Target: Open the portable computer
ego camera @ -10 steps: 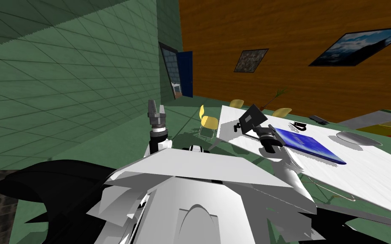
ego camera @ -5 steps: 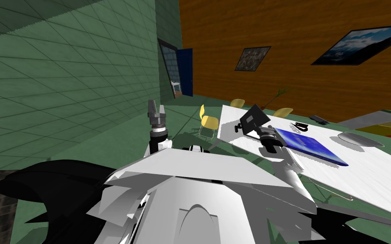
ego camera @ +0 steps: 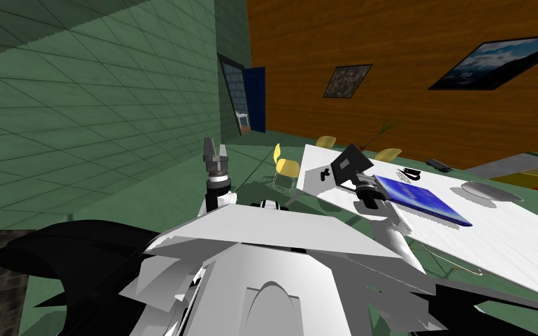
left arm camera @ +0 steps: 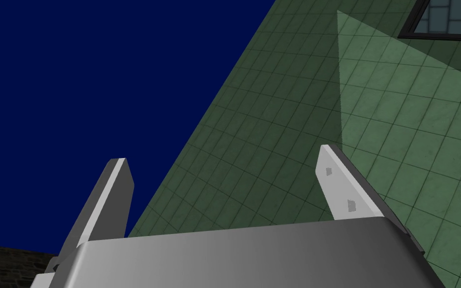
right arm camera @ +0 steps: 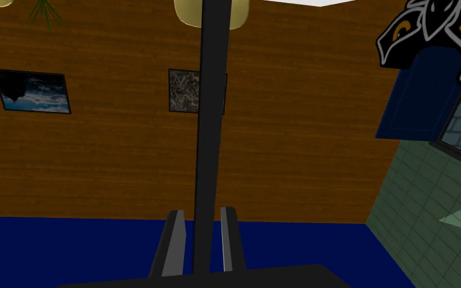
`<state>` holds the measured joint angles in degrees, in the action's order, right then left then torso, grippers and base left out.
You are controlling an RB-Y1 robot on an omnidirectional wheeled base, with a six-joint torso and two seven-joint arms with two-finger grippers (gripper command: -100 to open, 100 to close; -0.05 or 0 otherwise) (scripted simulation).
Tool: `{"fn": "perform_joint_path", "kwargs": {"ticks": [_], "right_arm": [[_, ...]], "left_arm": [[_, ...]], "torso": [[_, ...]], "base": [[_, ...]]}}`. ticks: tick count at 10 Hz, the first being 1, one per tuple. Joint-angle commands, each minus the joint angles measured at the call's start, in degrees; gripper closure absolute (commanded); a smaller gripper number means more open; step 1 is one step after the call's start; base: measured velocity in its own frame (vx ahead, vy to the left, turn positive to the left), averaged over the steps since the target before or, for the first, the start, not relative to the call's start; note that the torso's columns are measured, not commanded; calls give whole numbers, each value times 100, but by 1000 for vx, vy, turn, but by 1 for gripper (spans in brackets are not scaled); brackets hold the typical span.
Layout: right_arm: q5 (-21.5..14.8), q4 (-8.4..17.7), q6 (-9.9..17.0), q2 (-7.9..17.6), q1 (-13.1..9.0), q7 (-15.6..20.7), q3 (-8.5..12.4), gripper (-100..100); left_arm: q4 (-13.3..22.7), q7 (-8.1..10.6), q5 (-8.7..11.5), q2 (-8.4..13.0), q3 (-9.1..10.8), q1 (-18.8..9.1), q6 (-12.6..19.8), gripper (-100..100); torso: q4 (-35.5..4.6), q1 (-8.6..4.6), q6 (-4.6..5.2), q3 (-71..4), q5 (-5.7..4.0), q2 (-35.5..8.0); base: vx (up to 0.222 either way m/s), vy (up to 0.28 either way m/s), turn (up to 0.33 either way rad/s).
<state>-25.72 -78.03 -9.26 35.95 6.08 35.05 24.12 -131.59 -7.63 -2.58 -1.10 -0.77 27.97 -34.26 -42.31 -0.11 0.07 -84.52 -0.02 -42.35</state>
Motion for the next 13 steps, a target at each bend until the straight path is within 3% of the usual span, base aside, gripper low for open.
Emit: {"fn": "perform_joint_path", "kwargs": {"ticks": [1, 5, 6, 13], "right_arm": [[225, 152, 15, -43, -137, -282, -24, 100], [563, 359, 48, -112, -346, -697, -76, 100], [506, 280, 33, -99, -315, -618, -80, 100], [1180, 899, -266, -724, -739, -1362, -79, 100]], "left_arm": [[0, 0, 0, 0, 0, 0, 0, 0], [0, 0, 0, 0, 0, 0, 0, 0], [0, 0, 0, 0, 0, 0, 0, 0], [0, 0, 0, 0, 0, 0, 0, 0]], "torso": [[4, 3, 1, -5, 0, 7], [7, -14, 13, -1, -14, 3], [7, -22, 17, 0, -17, 2], [39, -64, 25, -12, -57, 25]], "base": [[-53, -74, 14], [-53, -63, 16], [-19, -27, 20], [-31, -96, -20]]}}
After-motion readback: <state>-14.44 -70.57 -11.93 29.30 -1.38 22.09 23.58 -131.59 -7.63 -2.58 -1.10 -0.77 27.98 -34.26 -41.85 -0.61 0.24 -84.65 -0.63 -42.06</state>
